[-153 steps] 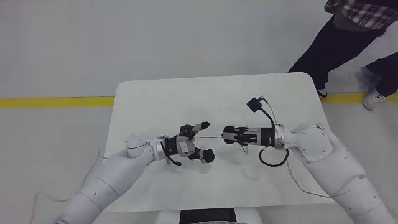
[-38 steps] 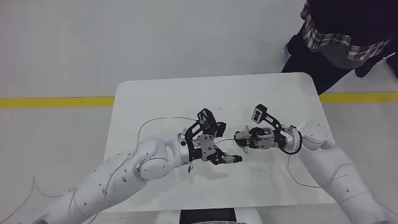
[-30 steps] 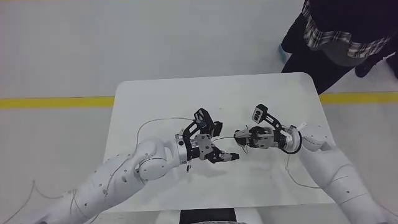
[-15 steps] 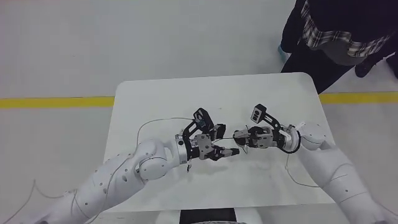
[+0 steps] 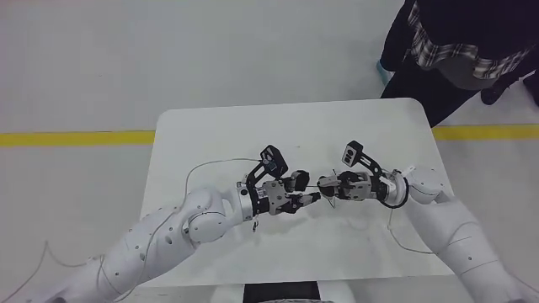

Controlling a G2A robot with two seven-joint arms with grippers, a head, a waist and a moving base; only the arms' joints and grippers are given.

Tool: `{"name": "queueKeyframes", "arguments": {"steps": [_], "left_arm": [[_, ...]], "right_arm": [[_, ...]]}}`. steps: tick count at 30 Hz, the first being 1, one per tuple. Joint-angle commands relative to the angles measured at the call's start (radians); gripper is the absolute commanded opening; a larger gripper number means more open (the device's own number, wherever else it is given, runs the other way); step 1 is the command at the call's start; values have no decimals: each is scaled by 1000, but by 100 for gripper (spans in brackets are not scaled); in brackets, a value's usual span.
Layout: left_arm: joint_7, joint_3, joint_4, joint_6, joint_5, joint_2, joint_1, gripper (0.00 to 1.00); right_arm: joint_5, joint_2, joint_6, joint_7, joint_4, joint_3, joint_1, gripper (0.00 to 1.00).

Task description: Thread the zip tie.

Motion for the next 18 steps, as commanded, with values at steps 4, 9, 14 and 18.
{"name": "queueKeyframes", "arguments": {"steps": [4,9,14,18], "left_arm": [[3,6,5,0,-4,0,-5,29],[7,8,9,0,-8,1,-8,24],[10,9,11,0,-10,3,-8,13],[10,10,11,0,-11,4,-8,12]], "right_arm": [[-11,0,-2,11,-6,0,-2,0],[-17,-1,-4,11,-9,0,-4,0],[-22,-1,-4,11,-11,1,-4,0],[-27,-2,-5,11,-13,1,-4,0]]}}
